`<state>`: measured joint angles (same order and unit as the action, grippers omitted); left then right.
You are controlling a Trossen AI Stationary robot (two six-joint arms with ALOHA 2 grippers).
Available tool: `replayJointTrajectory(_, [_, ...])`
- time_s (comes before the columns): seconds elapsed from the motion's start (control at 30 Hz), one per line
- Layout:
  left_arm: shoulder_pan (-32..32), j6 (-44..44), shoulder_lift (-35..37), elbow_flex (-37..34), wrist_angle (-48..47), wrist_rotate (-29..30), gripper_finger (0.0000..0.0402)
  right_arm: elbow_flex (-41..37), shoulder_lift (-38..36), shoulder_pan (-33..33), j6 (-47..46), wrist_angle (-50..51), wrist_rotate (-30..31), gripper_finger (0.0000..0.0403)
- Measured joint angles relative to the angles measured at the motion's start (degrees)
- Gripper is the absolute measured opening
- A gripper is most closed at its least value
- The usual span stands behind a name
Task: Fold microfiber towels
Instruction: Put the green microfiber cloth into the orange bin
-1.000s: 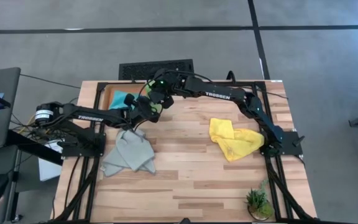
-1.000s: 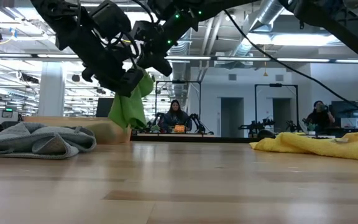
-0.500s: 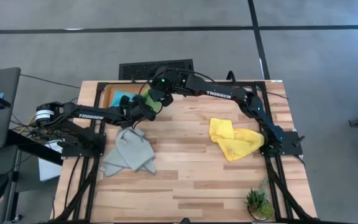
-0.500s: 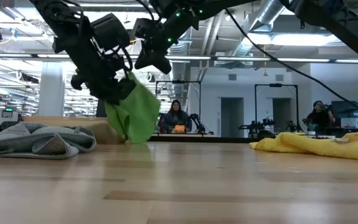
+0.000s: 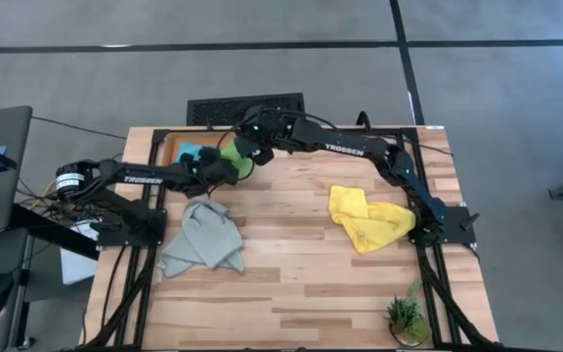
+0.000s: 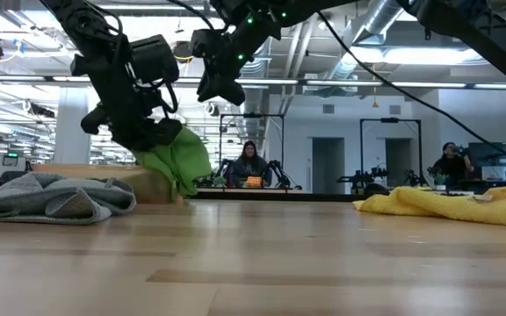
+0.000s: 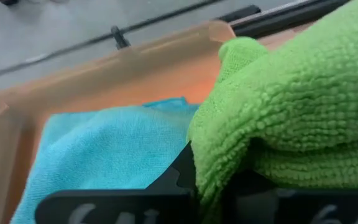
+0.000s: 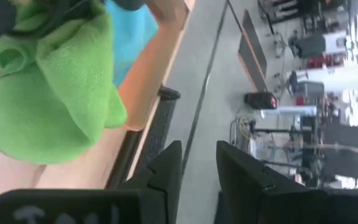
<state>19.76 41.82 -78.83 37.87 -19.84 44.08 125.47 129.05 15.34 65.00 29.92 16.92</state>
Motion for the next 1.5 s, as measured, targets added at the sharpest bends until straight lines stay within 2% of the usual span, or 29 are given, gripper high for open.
replayJointTrajectory(0.13, [2.75, -1.14, 0.0, 0.0, 0.27, -3.82, 0.0, -0.11, -1.44, 0.35, -4.13, 3.44, 0.31, 0.0124])
replayJointTrajectory(0.43, [9.45, -3.93, 0.04, 0.07, -0.05, -8.93, 0.0, -0.07, -2.32, 1.31, -8.11, 17.86, -5.16, 0.0121])
replayJointTrajectory(0.63, [14.31, -4.24, 0.06, 0.09, -1.85, -14.25, 0.0, -0.07, -2.29, 0.9, -12.07, 20.24, -5.44, 0.0118])
replayJointTrajectory(0.77, [17.22, -2.8, 0.07, 0.11, -7.22, -18.12, 0.0, -0.07, -2.3, 0.42, -12.56, 21.66, -5.05, 0.0118])
replayJointTrajectory(0.9, [18.97, -0.61, 0.07, 0.11, -12.08, -17.9, 0.0, -0.07, -2.29, -0.51, -12.58, 22.35, -5.06, 0.0118])
replayJointTrajectory(1.03, [19.29, -0.57, 0.07, 0.11, -12.52, -16.99, 0.0, -0.07, -2.29, -1.21, -12.62, 22.41, -5.06, 0.0118])
replayJointTrajectory(1.17, [19.29, -0.74, 0.07, 0.11, -12.43, -13.29, 0.0, -0.07, -2.29, -1.84, -12.65, 22.46, -5.06, 0.0118])
replayJointTrajectory(1.37, [19.29, -6.27, 0.07, 0.11, -12.43, -12.22, 0.0001, -0.07, -2.27, -2.2, -12.65, 22.51, -5.05, 0.0118])
replayJointTrajectory(1.5, [19.3, -4.73, 0.07, 0.11, -12.9, -12.18, 0.0023, -0.07, -2.27, -2.41, -12.65, 22.39, -5.04, 0.0118])
